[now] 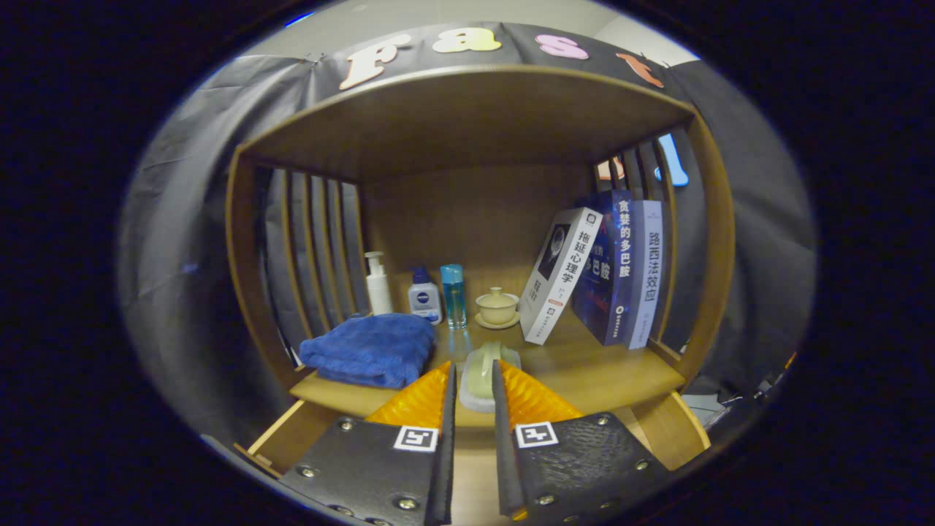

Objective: Pull open the drawer, take out the items inside it, and place them on the countertop above the cabinet.

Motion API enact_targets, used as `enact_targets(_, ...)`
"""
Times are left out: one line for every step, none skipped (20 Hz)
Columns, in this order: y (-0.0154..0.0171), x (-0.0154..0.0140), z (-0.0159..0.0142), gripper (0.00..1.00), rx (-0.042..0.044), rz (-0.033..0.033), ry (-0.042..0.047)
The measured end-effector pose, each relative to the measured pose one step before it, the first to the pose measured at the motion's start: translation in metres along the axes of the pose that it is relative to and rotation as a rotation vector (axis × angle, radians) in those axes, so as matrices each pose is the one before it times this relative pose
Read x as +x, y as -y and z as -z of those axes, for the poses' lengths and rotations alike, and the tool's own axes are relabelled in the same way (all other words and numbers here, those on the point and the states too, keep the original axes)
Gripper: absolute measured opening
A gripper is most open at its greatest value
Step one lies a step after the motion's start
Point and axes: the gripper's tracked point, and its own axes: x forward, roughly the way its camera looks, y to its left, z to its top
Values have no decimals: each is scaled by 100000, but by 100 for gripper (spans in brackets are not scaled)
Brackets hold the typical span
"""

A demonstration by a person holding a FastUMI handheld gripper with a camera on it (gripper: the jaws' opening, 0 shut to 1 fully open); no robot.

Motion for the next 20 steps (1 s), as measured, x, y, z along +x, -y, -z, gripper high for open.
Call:
enact_targets(-158, -1706, 541, 25, -353, -438, 1158)
enact_targets(-256, -1727, 922, 26, -32, -945, 878)
enact_targets(-386, -1650, 1008, 27, 322, -1309, 1247)
enact_targets(-342, -1547, 1081, 27, 165, -1285, 885)
enact_targets(-209, -1298, 1375, 27, 186, -380, 153)
enact_targets(-374, -1630, 1460, 27, 716, -389, 338)
enact_targets(-130, -1023, 1214, 27, 1563, -137, 151)
enact_targets(139, -720, 1204, 27, 1322, 588, 507)
enact_targets(347, -630, 896, 28, 558, 1577, 400)
enact_targets(325, -502, 839, 28, -113, 1385, 69)
enact_targets(337, -458, 746, 30, -466, 1376, -226)
enact_targets(78, -276, 774, 30, 187, 428, -188)
enact_targets(203, -277, 755, 43, 561, -253, -450)
enact_targets(251, -269, 720, 56, 485, 823, -665)
enact_targets(279, -271, 747, 69, 206, 1228, -749)
enact_targets(-17, -92, 514, 81, 249, -257, -759)
enact_targets(76, 89, 573, 94, 251, 440, -729)
enact_targets(-193, 61, 431, 97, 427, -459, -421)
enact_targets(-2, 5, 421, 99, -205, 259, -699)
enact_targets(186, 74, 488, 99, -565, 492, -603)
